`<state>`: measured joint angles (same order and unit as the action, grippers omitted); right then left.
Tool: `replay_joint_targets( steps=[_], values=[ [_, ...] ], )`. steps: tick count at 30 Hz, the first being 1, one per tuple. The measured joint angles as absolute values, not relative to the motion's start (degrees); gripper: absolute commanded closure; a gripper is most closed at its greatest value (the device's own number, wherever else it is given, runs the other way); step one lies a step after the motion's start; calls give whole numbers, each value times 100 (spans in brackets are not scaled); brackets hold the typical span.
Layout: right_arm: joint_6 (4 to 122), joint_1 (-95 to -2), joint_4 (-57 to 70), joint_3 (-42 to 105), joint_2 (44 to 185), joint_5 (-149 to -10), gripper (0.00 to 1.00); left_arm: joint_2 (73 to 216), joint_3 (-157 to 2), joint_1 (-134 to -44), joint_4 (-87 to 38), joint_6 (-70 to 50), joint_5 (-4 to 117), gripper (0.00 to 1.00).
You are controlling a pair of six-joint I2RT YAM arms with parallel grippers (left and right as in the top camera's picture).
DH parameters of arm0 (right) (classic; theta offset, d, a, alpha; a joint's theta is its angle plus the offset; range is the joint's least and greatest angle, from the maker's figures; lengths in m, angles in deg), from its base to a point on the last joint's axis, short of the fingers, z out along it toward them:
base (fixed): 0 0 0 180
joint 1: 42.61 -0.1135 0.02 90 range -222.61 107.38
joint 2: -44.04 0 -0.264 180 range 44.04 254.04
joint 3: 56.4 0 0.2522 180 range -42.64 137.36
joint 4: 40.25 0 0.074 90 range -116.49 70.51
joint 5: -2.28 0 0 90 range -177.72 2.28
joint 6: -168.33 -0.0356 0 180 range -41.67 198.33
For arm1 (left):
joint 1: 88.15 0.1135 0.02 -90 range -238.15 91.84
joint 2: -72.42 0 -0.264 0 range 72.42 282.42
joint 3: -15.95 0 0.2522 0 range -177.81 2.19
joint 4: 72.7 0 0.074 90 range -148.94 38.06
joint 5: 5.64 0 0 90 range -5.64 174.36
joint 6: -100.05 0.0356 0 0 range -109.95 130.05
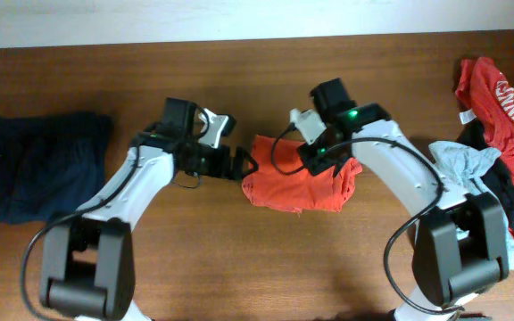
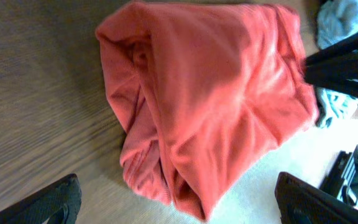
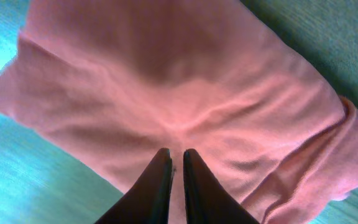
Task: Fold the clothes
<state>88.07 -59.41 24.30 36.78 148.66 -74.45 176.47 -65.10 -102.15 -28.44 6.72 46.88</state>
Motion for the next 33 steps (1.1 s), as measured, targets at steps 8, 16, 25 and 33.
replay_joint_targets(
  steps=[8, 16, 25, 33],
  values=[
    [8302, -5428, 2482, 3678, 14866, -6673, 84, 18633, -6510, -10266, -3464, 423, 4057, 1],
    [8261, -5428, 2517, 3678, 14866, -6520, 84, 19188, -6724, -10259, -3578, 421, 2791, 3],
    [8230, -5428, 2517, 3678, 14866, -6507, 84, 19356, -6796, -10377, -3628, 353, 2518, 24],
    [8193, -5428, 2517, 3678, 14866, -6507, 85, 19470, -6800, -10583, -4035, 182, 2693, 62]
  ],
)
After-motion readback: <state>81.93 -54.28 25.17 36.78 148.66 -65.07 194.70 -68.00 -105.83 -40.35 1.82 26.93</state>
